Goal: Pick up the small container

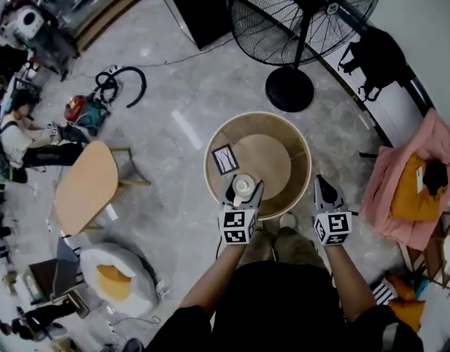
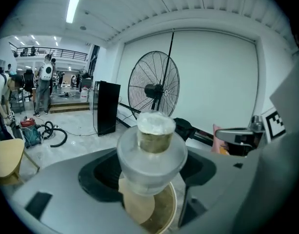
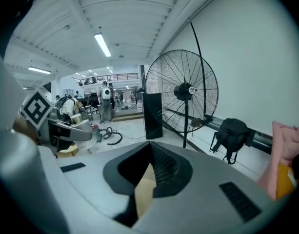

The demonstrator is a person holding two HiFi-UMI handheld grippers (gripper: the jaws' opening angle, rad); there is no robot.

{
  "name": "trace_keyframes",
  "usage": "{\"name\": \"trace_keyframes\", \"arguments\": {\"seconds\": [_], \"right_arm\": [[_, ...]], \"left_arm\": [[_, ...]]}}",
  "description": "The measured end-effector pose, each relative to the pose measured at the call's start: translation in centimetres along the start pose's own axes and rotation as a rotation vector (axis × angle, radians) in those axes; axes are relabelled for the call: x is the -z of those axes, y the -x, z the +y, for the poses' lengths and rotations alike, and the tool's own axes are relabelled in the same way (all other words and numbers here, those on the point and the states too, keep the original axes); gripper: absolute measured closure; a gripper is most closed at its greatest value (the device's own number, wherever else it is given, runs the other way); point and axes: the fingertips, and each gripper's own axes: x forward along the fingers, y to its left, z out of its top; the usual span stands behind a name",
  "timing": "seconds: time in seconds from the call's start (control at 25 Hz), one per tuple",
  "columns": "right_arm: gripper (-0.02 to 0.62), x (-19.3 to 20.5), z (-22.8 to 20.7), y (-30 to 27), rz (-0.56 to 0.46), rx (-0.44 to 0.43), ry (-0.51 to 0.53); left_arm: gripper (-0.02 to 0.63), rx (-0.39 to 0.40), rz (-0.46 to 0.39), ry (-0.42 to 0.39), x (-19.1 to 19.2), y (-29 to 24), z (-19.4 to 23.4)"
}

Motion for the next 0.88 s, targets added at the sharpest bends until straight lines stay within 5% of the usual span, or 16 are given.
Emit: {"name": "trace_keyframes", "arguments": {"seconds": [0.32,0.88], "right_arm": [[0.574,-9.0,1.2,7.0,-0.065,0.020,0.015],[0.574,-9.8,3.8,7.1,-0.101,-0.001,0.021]], "left_arm": [[0.255,0.012,-0.051,-0.069,-5.5,9.5,-3.5],[0.255,-0.013,-0.106,-0.064,-7.1,10.7,-2.4]]}}
